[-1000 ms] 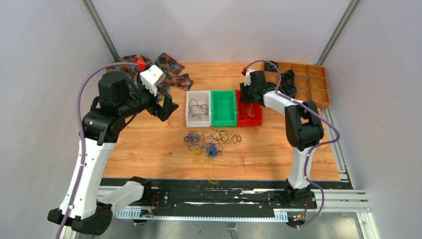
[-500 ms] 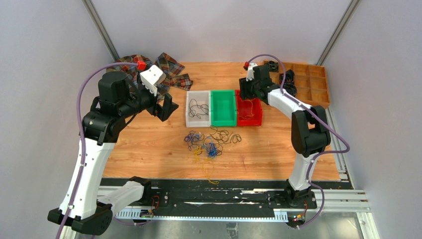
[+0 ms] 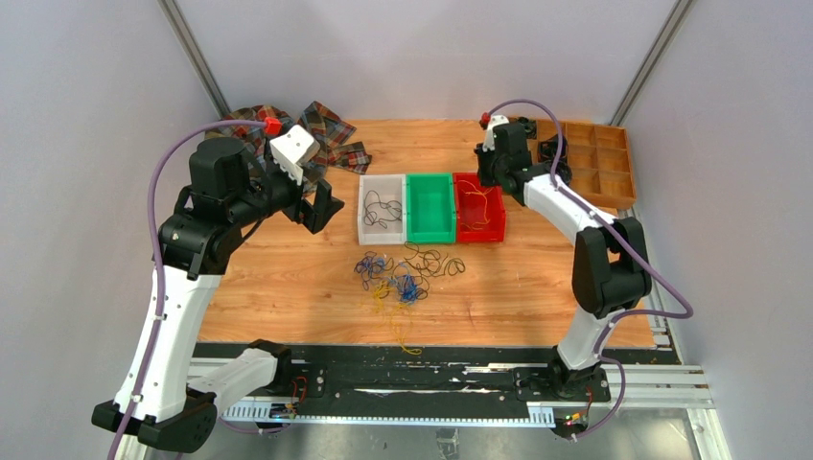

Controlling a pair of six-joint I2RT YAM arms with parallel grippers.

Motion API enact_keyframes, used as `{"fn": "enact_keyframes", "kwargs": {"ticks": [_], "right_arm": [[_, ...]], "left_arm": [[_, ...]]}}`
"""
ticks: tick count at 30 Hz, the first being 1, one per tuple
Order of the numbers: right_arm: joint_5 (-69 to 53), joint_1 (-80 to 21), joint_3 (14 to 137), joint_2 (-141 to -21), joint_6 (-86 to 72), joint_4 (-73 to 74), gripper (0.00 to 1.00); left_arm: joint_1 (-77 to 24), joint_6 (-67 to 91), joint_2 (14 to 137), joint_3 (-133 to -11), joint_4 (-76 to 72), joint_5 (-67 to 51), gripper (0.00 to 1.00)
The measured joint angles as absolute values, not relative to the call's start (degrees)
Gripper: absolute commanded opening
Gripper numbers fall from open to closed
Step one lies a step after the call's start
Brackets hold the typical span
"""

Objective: Untangle the cables
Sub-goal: Place the cable in the bin, then untie the cable.

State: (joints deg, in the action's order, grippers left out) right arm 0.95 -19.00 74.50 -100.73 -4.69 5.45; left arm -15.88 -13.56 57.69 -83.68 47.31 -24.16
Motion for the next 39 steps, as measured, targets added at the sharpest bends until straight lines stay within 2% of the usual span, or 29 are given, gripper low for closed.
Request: {"fn": "enact_keyframes", "kwargs": {"ticks": [6, 17, 20, 26, 29, 32, 39], "right_arm": [[11.40, -22.90, 64.95, -100.57, -9.45, 1.96, 0.01], [15.64, -24.08, 67.99, -110.02, -10.07, -0.71, 0.01], [14.81, -24.05, 67.99, -110.37, -9.54, -0.71, 0.07], [10.26, -24.10, 67.53, -107.59, -8.97, -0.78, 0.29], [8.67, -24.34, 65.21, -100.07, -9.39, -1.17, 0.45], [7.94, -25.41, 61.67, -91.74, -9.63, -1.83, 0.54], [7.22, -34.96, 54.87, -80.31, -10.33, -2.02, 0.57]], "left_arm": [[-15.88, -13.61, 57.69, -83.68, 47.33, -24.18, 0.98], [-15.88, -14.57, 57.69, -83.68, 47.37, -24.03, 0.98], [-15.88, -14.61, 57.69, -83.68, 47.40, -23.97, 0.98], [-15.88, -14.63, 57.69, -83.68, 47.51, -23.94, 0.98], [-15.88, -14.83, 57.65, -83.44, 47.81, -23.99, 0.98], [-15.88, -14.87, 57.45, -82.11, 47.90, -24.03, 0.98], [-15.88, -15.03, 58.22, -76.75, 48.80, -24.29, 0.98]]}}
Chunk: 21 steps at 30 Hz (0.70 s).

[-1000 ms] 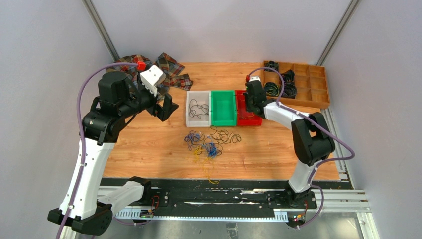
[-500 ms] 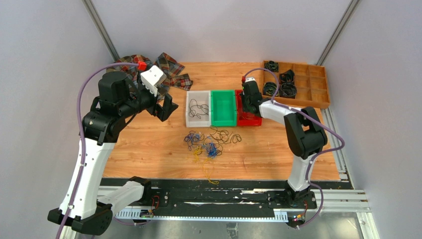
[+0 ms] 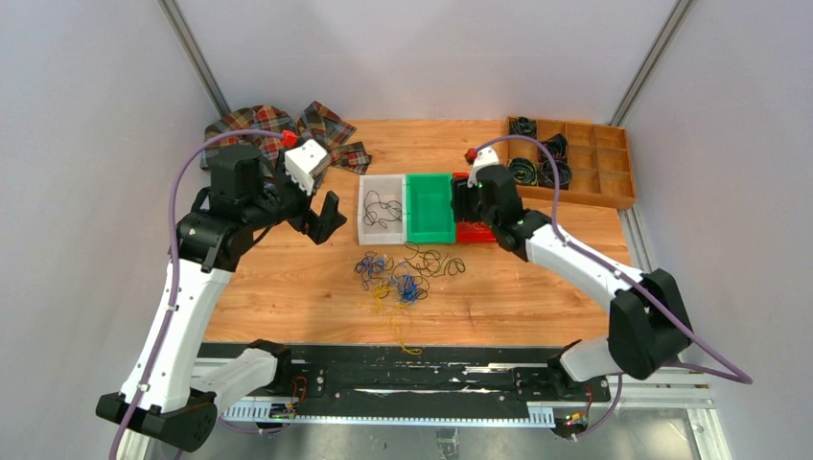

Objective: Untangle the cables
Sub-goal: Untie the cable.

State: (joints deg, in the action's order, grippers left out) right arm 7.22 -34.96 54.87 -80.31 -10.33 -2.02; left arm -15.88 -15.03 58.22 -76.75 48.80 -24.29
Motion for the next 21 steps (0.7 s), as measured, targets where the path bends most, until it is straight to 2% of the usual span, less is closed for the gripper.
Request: {"fn": "enact_keyframes", "kwargs": {"ticks": [4, 9, 13, 18, 21], "right_arm": [[5.69, -45.17, 54.17, -80.55, -10.98, -2.31, 0.55], [4.80, -55.09, 57.43, -87.18, -10.90, -1.23, 0.51], [6.68, -58.48, 62.15, -94.06, -10.13, 0.86, 0.49], [11.35, -60.80, 65.60, -100.16, -7.75, 4.51, 0.34], [15.46, -62.24, 67.31, -102.80, -6.39, 7.11, 0.36]], "left_arm": [[-15.88, -15.22, 59.51, -72.69, 48.49, -24.21, 0.98], [-15.42, -15.55, 60.93, -67.85, 47.53, -23.92, 0.98], [-12.49, -15.84, 61.08, -67.13, 46.78, -24.56, 0.98], [-8.58, -15.90, 61.06, -67.16, 45.87, -25.89, 0.98], [-7.90, -15.94, 61.06, -67.16, 45.56, -26.65, 0.98]]}}
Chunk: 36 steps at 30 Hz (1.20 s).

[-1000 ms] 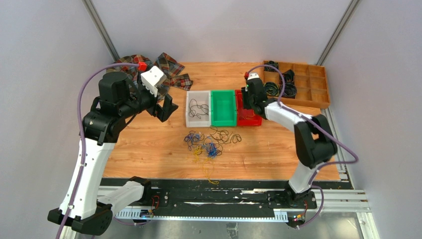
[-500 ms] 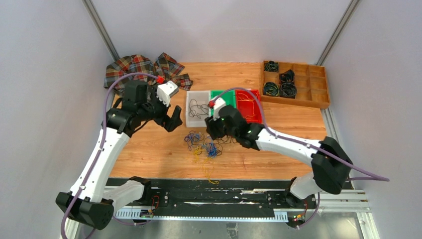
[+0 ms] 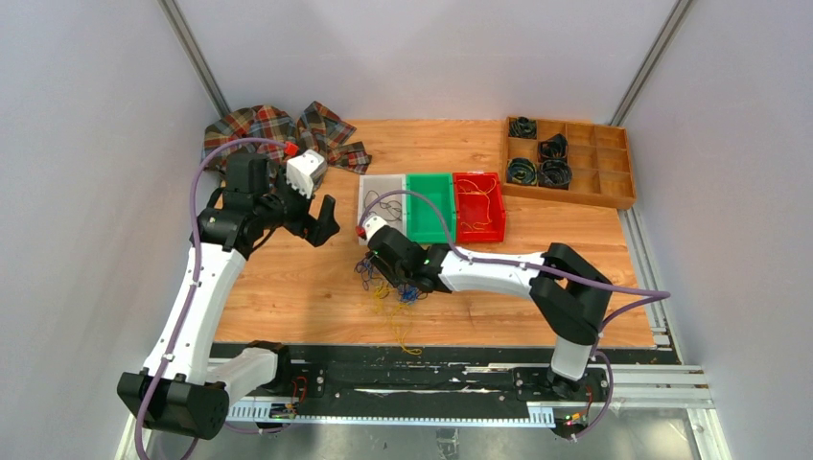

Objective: Untangle the cables
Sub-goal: Untie the cable.

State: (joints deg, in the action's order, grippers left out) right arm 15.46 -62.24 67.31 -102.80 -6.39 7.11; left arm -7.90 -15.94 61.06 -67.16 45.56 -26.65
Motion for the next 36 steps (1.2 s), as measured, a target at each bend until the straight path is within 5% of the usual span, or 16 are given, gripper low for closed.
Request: {"fn": "enact_keyframes", "kwargs": {"ticks": [8, 15, 23, 29, 36], "right_arm": [[19.53, -64.01, 67.94, -103.18, -4.05, 9.02, 0.48], [14.50, -62.57, 68.23, -103.31, -3.55, 6.92, 0.46], [7.81, -59.55, 71.90, -108.42, -3.57, 2.48, 0.33], [2.02, -57.52, 71.31, -110.91, -5.65, 1.23, 0.02], [-8.36, -52.53, 58.94, -106.08, -11.70, -10.74, 0.01]], "left_arm": [[-7.70, -16.03, 61.06, -67.09, 44.69, -27.92, 0.98], [-5.65, -16.08, 61.65, -64.18, 42.28, -28.14, 0.98], [-1.52, -16.40, 64.18, -59.99, 41.21, -28.47, 0.98], [-1.26, -16.47, 64.25, -56.34, 38.81, -30.22, 1.00], [-1.26, -17.34, 68.45, -51.72, 35.88, -34.09, 0.92]]}}
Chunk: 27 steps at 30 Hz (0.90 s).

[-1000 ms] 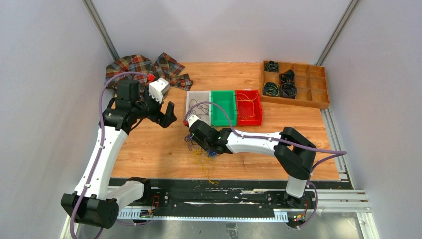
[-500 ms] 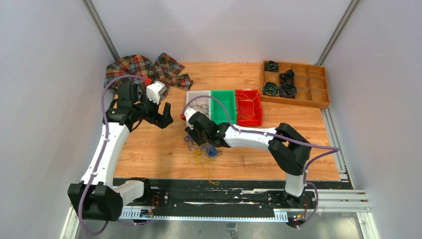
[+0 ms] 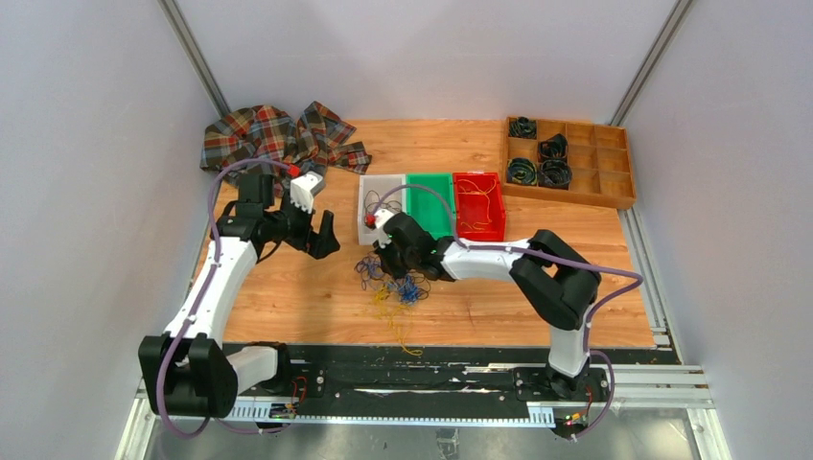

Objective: Untangle the cables
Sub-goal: Untie the cable.

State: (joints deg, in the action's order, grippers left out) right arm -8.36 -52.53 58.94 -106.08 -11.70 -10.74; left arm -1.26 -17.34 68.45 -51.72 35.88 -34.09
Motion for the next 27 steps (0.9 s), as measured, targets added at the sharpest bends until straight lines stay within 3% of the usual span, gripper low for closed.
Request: {"fn": "enact_keyframes", "kwargs": {"ticks": [11, 24, 27], "right_arm": [[-20.23, -50.46, 49.78, -97.65, -17.54, -24.69, 0.01], [-26.11, -50.46, 49.60, -93.89, -20.12, -28.91, 0.01], [-27.35, -50.46, 49.60, -93.23, -20.16, -28.95, 0.01]], "left_arm": [[-4.69, -20.25, 74.19, -51.29, 34.68, -37.80, 0.85], [-8.71, -24.27, 77.30, -54.43, 38.74, -46.35, 0.62], [-8.71, -26.00, 76.12, -55.46, 40.12, -49.45, 0.62]]}}
